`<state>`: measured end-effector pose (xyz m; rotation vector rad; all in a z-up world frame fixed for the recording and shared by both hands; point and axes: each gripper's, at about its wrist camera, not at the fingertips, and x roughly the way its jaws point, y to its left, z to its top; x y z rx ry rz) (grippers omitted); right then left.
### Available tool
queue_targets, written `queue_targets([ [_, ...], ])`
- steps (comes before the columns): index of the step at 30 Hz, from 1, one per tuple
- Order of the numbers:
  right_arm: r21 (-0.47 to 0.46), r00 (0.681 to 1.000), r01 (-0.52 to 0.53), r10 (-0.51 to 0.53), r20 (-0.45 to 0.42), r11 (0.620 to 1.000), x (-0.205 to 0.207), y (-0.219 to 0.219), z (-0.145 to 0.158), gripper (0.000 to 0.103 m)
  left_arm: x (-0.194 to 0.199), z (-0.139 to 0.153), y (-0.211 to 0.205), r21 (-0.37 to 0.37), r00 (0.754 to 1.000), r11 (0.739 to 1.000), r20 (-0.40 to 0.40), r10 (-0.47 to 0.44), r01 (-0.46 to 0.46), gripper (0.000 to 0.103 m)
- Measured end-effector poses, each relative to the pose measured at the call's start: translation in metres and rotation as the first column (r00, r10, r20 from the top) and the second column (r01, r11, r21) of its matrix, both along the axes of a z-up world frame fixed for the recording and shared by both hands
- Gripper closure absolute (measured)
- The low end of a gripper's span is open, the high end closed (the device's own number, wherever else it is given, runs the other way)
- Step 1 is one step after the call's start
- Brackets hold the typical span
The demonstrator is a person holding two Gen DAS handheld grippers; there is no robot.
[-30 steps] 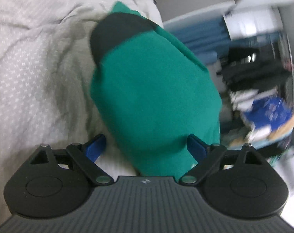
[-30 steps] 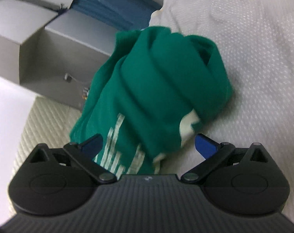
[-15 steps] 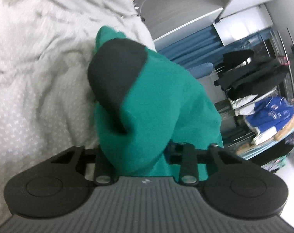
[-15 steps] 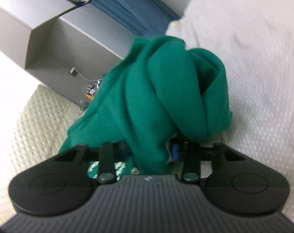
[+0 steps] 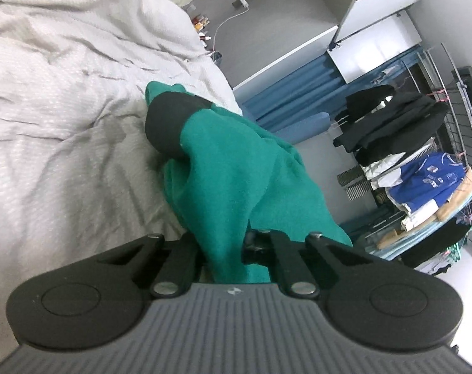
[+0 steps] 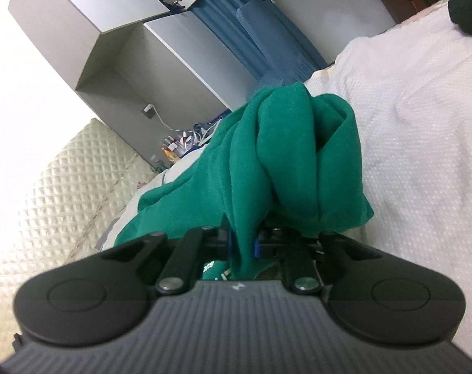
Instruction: Fold large clothes
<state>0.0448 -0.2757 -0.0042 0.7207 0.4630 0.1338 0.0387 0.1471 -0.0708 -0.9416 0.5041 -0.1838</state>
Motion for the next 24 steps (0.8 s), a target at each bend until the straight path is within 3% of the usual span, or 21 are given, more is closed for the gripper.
queue_targets([
  [4, -0.028, 1.0, -0.014, 0.014, 0.017, 1.0, -0.022, 0.001, 0.016, 0.089, -0.036, 0.018, 0.001, 0.004, 1.0, 1.0, 0.022, -0.013, 0.013, 0.099],
  [8, -0.029, 0.999, -0.022, 0.023, 0.032, 0.999, -0.051, -0.002, 0.032, 0.089, -0.077, 0.046, -0.005, 0.082, 0.996, 0.996, 0.083, -0.042, 0.035, 0.099],
  [12, -0.008, 0.999, -0.028, 0.028, 0.029, 1.0, -0.059, -0.007, 0.037, 0.089, -0.096, 0.057, -0.009, 0.102, 0.992, 0.993, 0.108, -0.072, 0.061, 0.099],
  [18, 0.001, 0.999, -0.038, 0.038, 0.001, 0.999, -0.027, -0.012, 0.049, 0.087, -0.07, 0.078, -0.015, 0.13, 0.99, 0.989, 0.119, -0.081, 0.066, 0.099],
  [24, 0.067, 0.998, -0.003, 0.007, -0.059, 0.998, 0.03, -0.021, 0.063, 0.077, -0.007, 0.105, -0.022, 0.165, 0.99, 0.981, 0.088, -0.114, 0.098, 0.098],
])
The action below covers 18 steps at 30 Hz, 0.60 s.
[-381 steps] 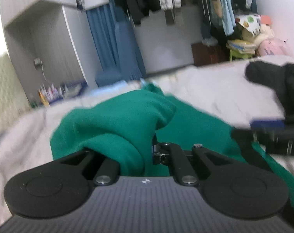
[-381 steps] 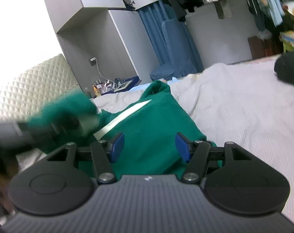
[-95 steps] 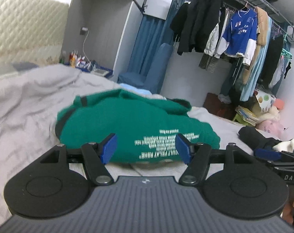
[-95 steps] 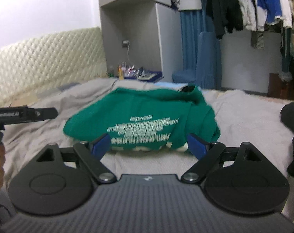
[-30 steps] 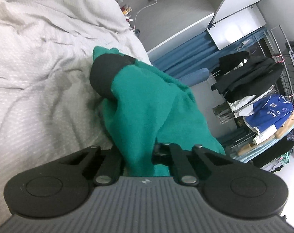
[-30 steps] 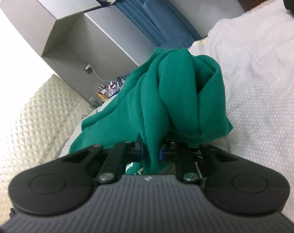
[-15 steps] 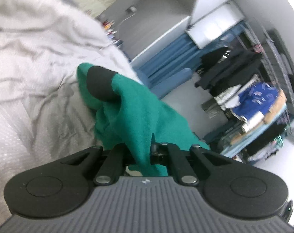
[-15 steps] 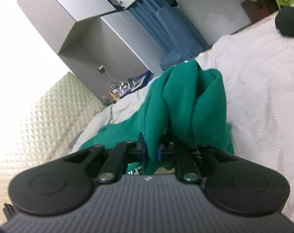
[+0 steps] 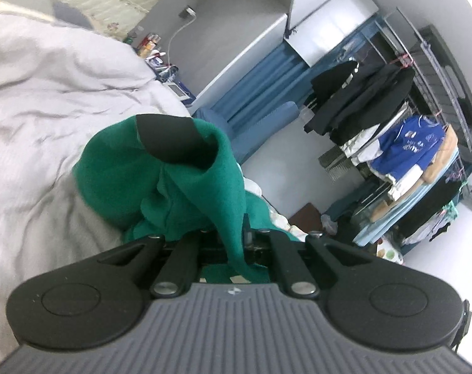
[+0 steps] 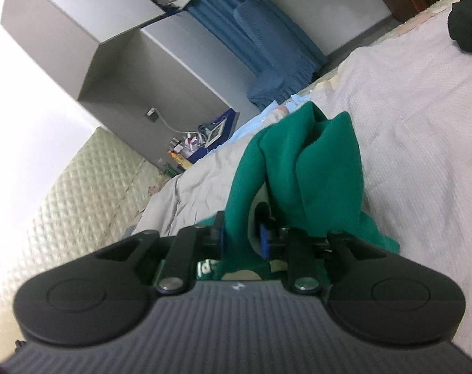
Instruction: Fold large clothes
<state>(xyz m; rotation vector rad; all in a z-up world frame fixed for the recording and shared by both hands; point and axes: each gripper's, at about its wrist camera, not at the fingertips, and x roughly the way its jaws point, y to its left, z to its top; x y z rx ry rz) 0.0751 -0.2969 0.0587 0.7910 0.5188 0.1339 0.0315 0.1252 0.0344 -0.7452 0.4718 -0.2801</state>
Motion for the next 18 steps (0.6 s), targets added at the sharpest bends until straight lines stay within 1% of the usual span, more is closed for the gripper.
queue_targets([
  [4, 0.03, 0.999, 0.012, -0.011, -0.04, 0.999, 0.047, -0.009, 0.001, 0.077, 0.055, 0.01, -0.004, 0.023, 1.0, 0.999, -0.012, -0.022, 0.022, 0.097],
  [7, 0.024, 0.997, 0.014, -0.013, -0.072, 1.0, 0.083, -0.013, -0.005, 0.077, 0.098, 0.007, -0.006, 0.038, 0.999, 0.999, -0.033, -0.029, 0.03, 0.095],
  [9, 0.008, 0.995, 0.009, -0.008, -0.096, 1.0, 0.107, -0.015, -0.011, 0.077, 0.128, 0.002, -0.009, 0.055, 0.998, 0.998, -0.049, -0.031, 0.033, 0.094],
  [13, -0.039, 0.993, -0.019, 0.014, -0.118, 0.999, 0.149, -0.013, -0.024, 0.076, 0.185, -0.014, -0.012, 0.071, 0.996, 0.997, -0.086, -0.025, 0.031, 0.094],
  [18, -0.112, 0.992, -0.05, 0.037, -0.118, 0.992, 0.194, -0.006, -0.039, 0.076, 0.246, -0.038, -0.015, 0.101, 0.993, 0.994, -0.115, -0.019, 0.031, 0.093],
])
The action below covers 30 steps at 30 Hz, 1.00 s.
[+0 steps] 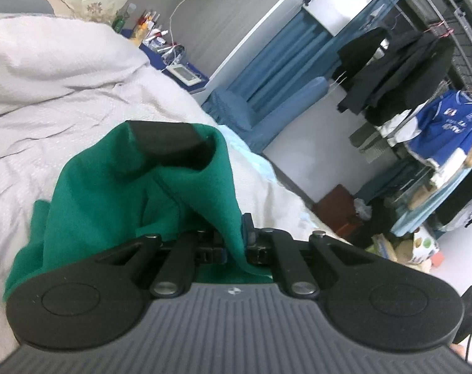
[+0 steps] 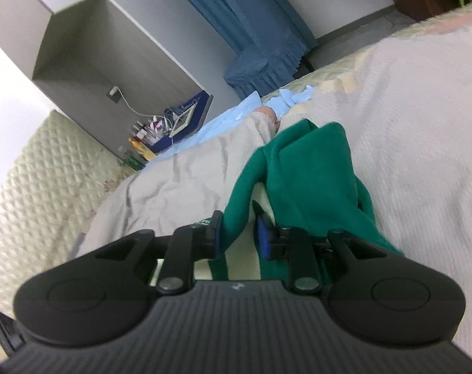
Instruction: Fold large clothes
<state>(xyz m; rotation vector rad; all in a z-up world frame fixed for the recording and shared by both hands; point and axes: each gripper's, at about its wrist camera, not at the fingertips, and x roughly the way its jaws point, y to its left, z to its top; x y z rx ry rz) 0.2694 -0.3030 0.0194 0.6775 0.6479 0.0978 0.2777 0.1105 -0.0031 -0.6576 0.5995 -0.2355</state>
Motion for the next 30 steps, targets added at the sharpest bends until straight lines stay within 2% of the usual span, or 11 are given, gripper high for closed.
queue_targets([
  [8, -0.134, 0.999, -0.037, 0.039, 0.009, 0.99, 0.044, 0.006, -0.023, 0.077, 0.061, -0.044, 0.001, 0.046, 0.998, 0.999, -0.07, -0.001, 0.004, 0.092],
  [12, -0.159, 0.999, -0.043, 0.046, 0.009, 0.986, 0.04, 0.008, -0.017, 0.077, 0.067, -0.041, 0.001, 0.062, 0.997, 0.998, -0.076, -0.019, 0.024, 0.087],
  [13, -0.161, 0.999, -0.04, 0.042, 0.011, 0.986, 0.037, 0.009, -0.012, 0.076, 0.066, -0.038, 0.002, 0.051, 0.997, 0.998, -0.071, -0.031, 0.034, 0.074],
  [14, -0.154, 0.999, -0.03, 0.034, 0.024, 0.988, 0.029, 0.009, -0.007, 0.071, 0.061, -0.034, 0.003, 0.04, 0.997, 0.998, -0.058, -0.041, 0.043, 0.049],
  [15, -0.144, 0.999, -0.017, 0.023, 0.04, 0.989, 0.023, 0.009, -0.003, 0.067, 0.055, -0.031, 0.004, 0.03, 0.998, 0.998, -0.043, -0.048, 0.05, 0.039],
  [16, -0.127, 0.998, 0.002, 0.006, 0.062, 0.992, 0.012, 0.008, 0.001, 0.055, 0.047, -0.026, 0.005, 0.022, 0.998, 0.998, -0.023, -0.053, 0.053, 0.029],
  [17, -0.111, 0.997, 0.014, -0.004, 0.083, 0.994, 0.002, 0.008, 0.004, 0.04, 0.038, -0.022, 0.003, 0.03, 0.998, 0.998, -0.009, -0.054, 0.054, 0.024],
  [20, -0.105, 0.991, 0.013, 0.001, 0.131, 0.994, -0.029, 0.015, 0.01, 0.037, 0.008, -0.013, -0.006, 0.099, 0.998, 0.993, 0.026, -0.061, 0.058, 0.021],
  [22, -0.141, 0.987, 0.007, 0.016, 0.157, 0.99, -0.047, 0.024, 0.012, 0.037, -0.013, -0.013, -0.014, 0.15, 0.996, 0.987, 0.048, -0.072, 0.064, 0.02],
  [25, -0.227, 0.979, -0.005, 0.051, 0.199, 0.974, -0.074, 0.037, 0.01, 0.039, -0.042, -0.016, -0.03, 0.281, 0.992, 0.958, 0.099, -0.084, 0.053, 0.02],
  [30, -0.414, 0.978, 0.035, 0.054, 0.201, 0.91, -0.094, 0.05, 0.0, 0.049, -0.064, -0.036, -0.035, 0.321, 0.99, 0.946, 0.117, -0.08, 0.038, 0.02],
])
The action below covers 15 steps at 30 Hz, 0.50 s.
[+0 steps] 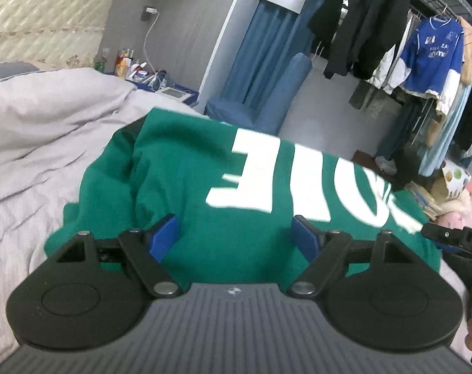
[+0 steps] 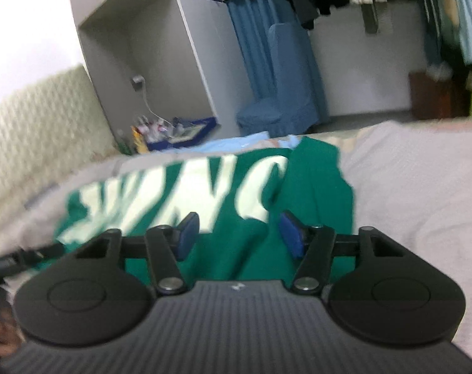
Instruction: Fold large clothes
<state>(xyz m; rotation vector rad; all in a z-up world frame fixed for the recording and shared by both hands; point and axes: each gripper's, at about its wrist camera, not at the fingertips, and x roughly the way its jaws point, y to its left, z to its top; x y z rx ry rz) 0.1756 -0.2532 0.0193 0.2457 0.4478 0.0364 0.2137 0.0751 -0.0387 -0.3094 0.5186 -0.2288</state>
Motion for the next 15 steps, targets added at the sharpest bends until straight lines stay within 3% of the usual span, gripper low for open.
queue_targets([
  [2, -0.032, 0.999, 0.045, -0.046, -0.024, 0.998, -0.001, -0.003, -0.008, 0.055, 0.0, -0.005, -0.003, 0.019, 1.0, 1.0, -0.019, 0.016, -0.016, 0.021],
  [6, -0.069, 0.993, 0.106, -0.11, -0.054, 0.992, 0.006, -0.014, -0.026, 0.055, 0.003, -0.009, -0.011, 0.077, 1.0, 0.997, -0.029, 0.013, -0.011, 0.02],
  [9, -0.12, 0.986, 0.143, -0.152, -0.069, 0.982, 0.014, -0.02, -0.036, 0.055, 0.007, -0.01, -0.009, 0.078, 0.999, 0.997, -0.04, 0.008, -0.005, 0.02],
  [13, -0.039, 0.982, 0.146, -0.15, -0.111, 0.988, 0.026, -0.038, -0.051, 0.051, 0.015, -0.018, 0.001, 0.039, 0.997, 0.999, -0.073, 0.01, -0.008, 0.019],
  [15, -0.053, 0.983, 0.139, -0.145, -0.112, 0.989, 0.029, -0.036, -0.053, 0.051, 0.017, -0.02, 0.004, 0.028, 0.997, 1.0, -0.083, 0.01, -0.008, 0.019],
])
